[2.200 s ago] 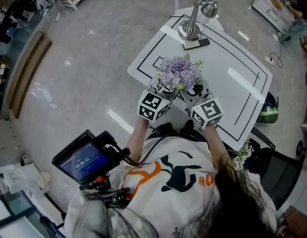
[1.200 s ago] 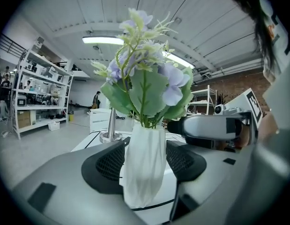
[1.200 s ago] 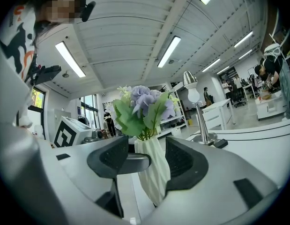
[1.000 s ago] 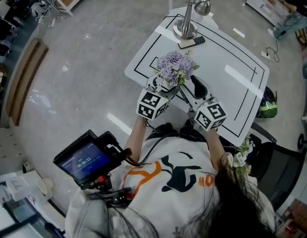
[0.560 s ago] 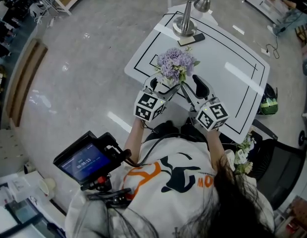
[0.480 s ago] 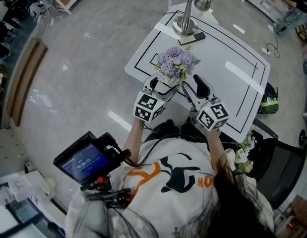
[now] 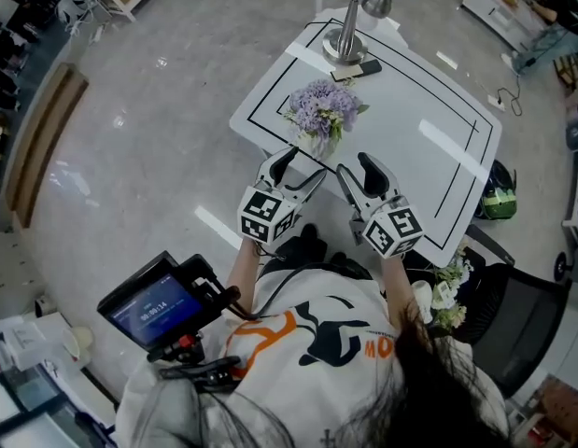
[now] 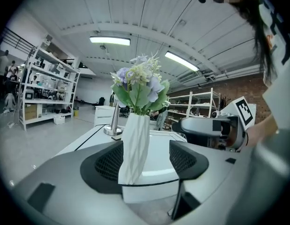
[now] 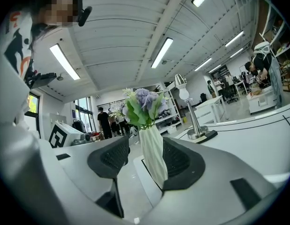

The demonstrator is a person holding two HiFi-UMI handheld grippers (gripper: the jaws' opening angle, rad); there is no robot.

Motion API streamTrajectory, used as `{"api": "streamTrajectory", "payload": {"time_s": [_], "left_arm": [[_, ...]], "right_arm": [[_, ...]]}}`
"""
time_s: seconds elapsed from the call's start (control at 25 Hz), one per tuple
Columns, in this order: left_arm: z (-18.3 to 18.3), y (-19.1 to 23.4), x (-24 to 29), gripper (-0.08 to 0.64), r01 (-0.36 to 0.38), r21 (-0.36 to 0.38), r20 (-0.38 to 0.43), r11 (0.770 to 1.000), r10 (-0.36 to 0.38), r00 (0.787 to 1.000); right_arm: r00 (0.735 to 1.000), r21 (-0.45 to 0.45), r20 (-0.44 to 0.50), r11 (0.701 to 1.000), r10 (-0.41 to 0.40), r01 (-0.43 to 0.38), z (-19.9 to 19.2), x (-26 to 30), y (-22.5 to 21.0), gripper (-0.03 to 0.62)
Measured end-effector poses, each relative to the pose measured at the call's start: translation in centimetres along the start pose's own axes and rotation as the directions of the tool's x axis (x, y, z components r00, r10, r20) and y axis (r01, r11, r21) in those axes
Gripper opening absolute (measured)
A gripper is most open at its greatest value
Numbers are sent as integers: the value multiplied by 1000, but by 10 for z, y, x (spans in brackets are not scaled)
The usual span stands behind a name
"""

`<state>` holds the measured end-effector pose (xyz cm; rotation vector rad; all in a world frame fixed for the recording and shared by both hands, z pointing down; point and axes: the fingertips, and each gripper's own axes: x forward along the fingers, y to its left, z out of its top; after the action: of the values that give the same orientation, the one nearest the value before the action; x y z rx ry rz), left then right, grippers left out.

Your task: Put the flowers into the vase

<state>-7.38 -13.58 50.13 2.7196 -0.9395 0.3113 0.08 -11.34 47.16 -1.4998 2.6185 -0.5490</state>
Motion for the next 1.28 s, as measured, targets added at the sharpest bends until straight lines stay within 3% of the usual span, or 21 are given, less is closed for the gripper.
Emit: {"api": "streamTrajectory", "payload": {"time_s": [0.16, 0.32, 0.68, 0.92, 1.12, 1.28], "left_arm": [[1, -16, -10, 301, -30, 18, 11, 999, 30, 999], [12, -32, -20, 229, -80, 0, 50, 997, 80, 996], [-1, -114, -54, 154, -157, -29, 89, 987, 159, 983], [-18, -129, -59, 143, -161, -86, 67, 983, 167, 984], [-22, -181, -76, 143, -158, -69, 84, 985, 163, 983], [-21, -195, -76, 143, -142, -60, 90, 988, 147, 985]], "right_arm": [[1000, -1, 2, 1000, 30, -30, -1, -10, 7, 217], [999, -17, 1, 999, 51, -51, 4, -25, 16, 165], [997, -41, -15, 996, 77, -77, -14, -108, 37, 69], [996, -32, -51, 996, 78, -80, -28, -122, 42, 48], [995, -50, -25, 994, 92, -93, -32, -177, 58, 43], [997, -45, -19, 996, 78, -79, -34, -194, 59, 38]]}}
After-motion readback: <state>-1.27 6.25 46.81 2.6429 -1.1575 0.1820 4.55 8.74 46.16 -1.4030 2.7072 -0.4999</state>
